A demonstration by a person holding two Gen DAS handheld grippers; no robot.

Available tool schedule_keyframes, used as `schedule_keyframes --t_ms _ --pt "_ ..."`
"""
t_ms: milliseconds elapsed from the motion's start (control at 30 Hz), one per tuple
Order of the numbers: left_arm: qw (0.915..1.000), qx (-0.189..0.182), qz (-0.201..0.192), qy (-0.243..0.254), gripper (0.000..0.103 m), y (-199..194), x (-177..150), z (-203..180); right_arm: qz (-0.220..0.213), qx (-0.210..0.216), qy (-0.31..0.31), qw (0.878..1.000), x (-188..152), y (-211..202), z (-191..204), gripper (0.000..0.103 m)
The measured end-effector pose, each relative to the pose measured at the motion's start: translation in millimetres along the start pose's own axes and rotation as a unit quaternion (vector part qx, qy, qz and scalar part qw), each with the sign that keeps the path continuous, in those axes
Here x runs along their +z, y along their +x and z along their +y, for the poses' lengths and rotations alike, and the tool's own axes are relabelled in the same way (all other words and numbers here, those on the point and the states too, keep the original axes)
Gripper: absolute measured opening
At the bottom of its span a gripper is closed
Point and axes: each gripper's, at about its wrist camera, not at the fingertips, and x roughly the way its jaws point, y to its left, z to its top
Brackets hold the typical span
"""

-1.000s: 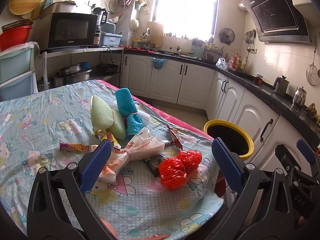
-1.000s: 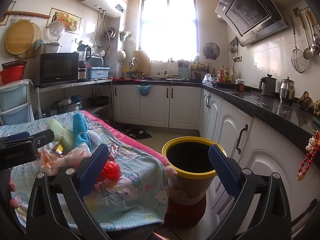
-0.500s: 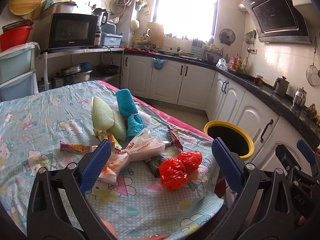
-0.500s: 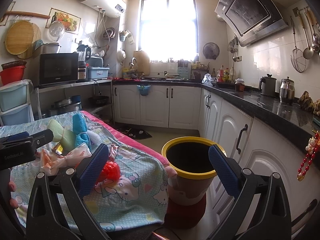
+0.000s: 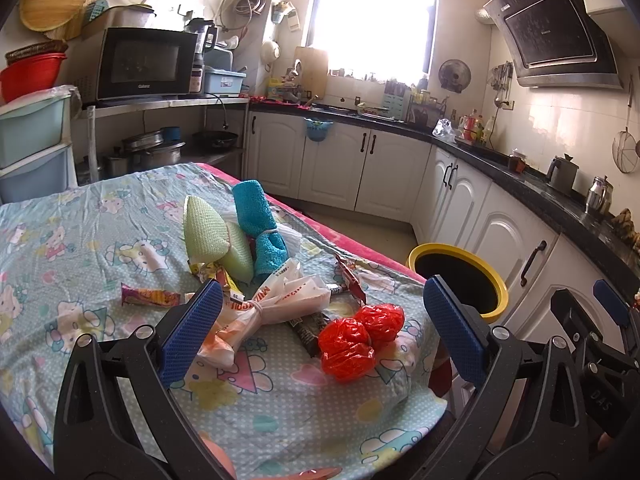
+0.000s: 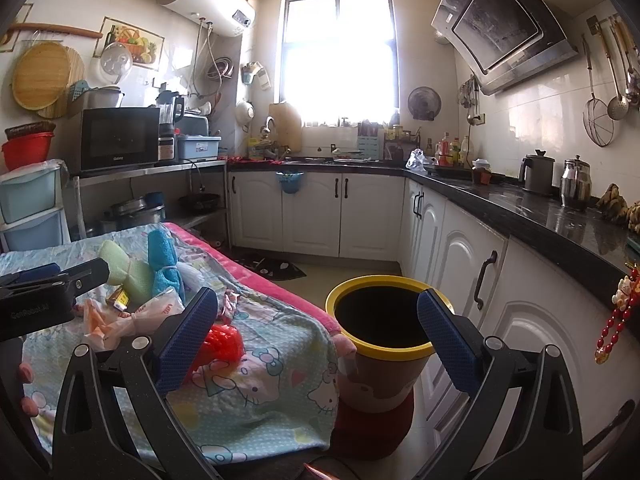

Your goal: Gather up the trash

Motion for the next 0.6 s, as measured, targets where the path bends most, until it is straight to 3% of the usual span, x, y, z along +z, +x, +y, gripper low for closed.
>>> schedule_keyframes --t_ms 367,600 --pt "1.0000 0.006 0.001 -0.002 0.093 -0.8 2.5 1.7 0.003 0.009 -0.009 1.000 -2.7 0.7 3.7 0.097" --pt "0.9996 0.021 0.000 -0.020 0.092 3.5 4.5 18.4 0.026 0.044 -0.027 0.998 -6.0 10.8 15.8 0.097"
